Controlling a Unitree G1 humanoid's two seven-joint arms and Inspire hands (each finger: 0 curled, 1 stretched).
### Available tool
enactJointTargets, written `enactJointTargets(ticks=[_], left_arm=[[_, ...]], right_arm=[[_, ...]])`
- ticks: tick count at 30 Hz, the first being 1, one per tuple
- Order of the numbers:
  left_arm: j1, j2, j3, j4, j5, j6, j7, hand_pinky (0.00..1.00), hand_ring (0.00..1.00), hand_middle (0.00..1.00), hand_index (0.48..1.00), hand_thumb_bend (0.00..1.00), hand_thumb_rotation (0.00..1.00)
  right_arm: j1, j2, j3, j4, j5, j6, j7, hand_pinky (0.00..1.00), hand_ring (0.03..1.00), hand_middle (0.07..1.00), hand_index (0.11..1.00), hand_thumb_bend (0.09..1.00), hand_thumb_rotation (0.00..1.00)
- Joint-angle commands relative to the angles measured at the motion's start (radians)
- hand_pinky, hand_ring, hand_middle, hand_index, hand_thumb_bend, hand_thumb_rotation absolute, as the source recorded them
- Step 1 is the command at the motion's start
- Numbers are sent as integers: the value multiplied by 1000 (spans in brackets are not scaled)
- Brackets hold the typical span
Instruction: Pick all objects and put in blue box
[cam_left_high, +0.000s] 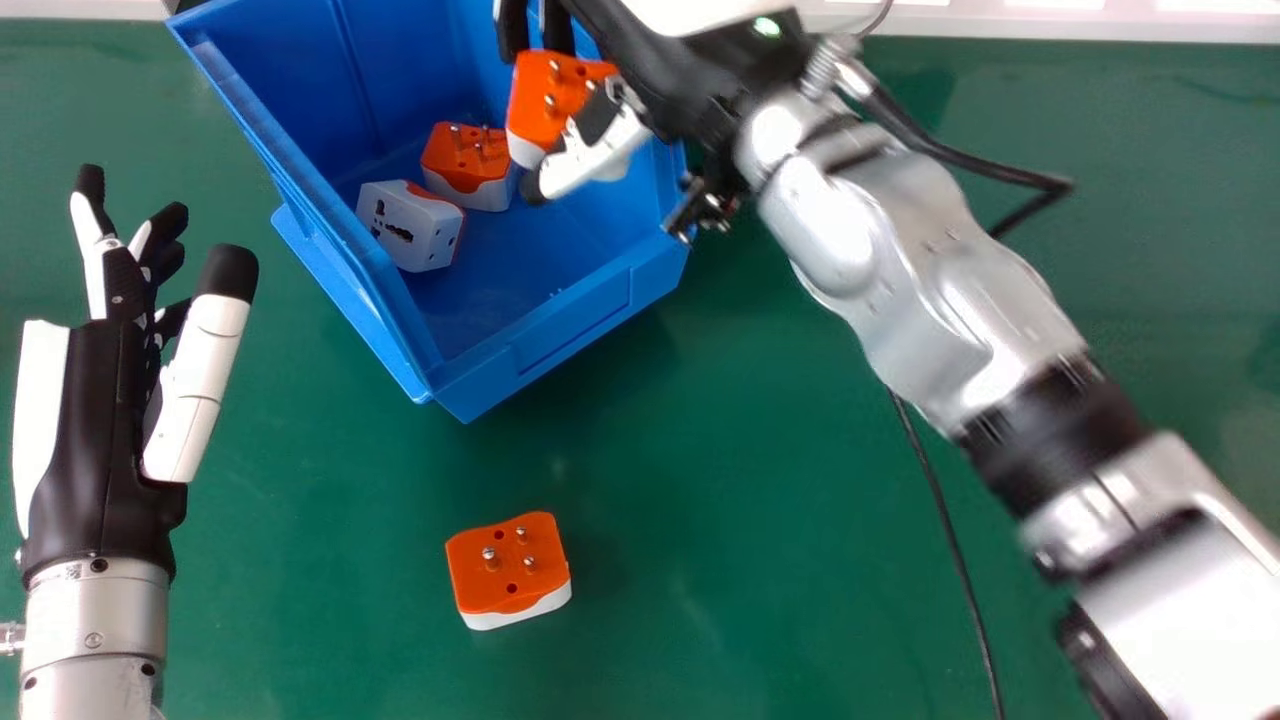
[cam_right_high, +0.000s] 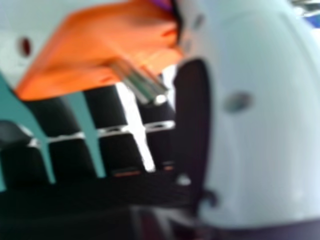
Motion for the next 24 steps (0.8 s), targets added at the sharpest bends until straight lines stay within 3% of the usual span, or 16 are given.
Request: enactJointTargets(ticks=[1, 3, 7, 13, 18, 19, 20, 23, 24], left_arm=[[4, -1, 3, -22, -4, -18, 4, 860, 944, 947, 944, 800, 1000], [9, -6, -1, -32, -1, -13, 7, 861, 944, 947, 944, 812, 1000], [16, -15, -9, -45, 5, -6, 12, 861, 944, 947, 942, 842, 1000], [30, -31, -23, -69, 24, 1, 18, 863, 946, 947, 943, 828, 1000], [36, -34, -24, -72, 30, -3, 17, 867, 950, 948, 944, 792, 1000], [36, -34, -24, -73, 30, -3, 17, 868, 951, 949, 944, 786, 1000], [36, -33, -24, -73, 31, -2, 17, 870, 953, 950, 945, 775, 1000], [35, -32, -24, -73, 33, -1, 17, 872, 954, 952, 946, 765, 1000], [35, -31, -24, -74, 34, 0, 17, 872, 954, 952, 946, 765, 1000]], right_arm=[[-114, 48, 13, 90, -1, -5, -64, 250, 353, 435, 486, 484, 132], [-175, 81, 29, 198, -5, -3, -100, 299, 405, 485, 490, 493, 101], [-253, 128, 53, 346, -2, 6, -150, 258, 373, 479, 521, 501, 32], [-278, 169, 21, 414, 48, -8, -261, 226, 353, 465, 542, 500, 13], [-252, 182, 11, 445, 93, -12, -281, 264, 361, 455, 525, 499, 41], [-251, 179, 15, 448, 93, -14, -277, 328, 446, 527, 574, 485, 173], [-251, 176, 19, 451, 94, -17, -270, 546, 687, 754, 755, 457, 483], [-247, 167, 36, 451, 83, -10, -269, 780, 929, 949, 944, 429, 773], [-246, 165, 41, 449, 79, -5, -270, 780, 929, 949, 944, 429, 773]])
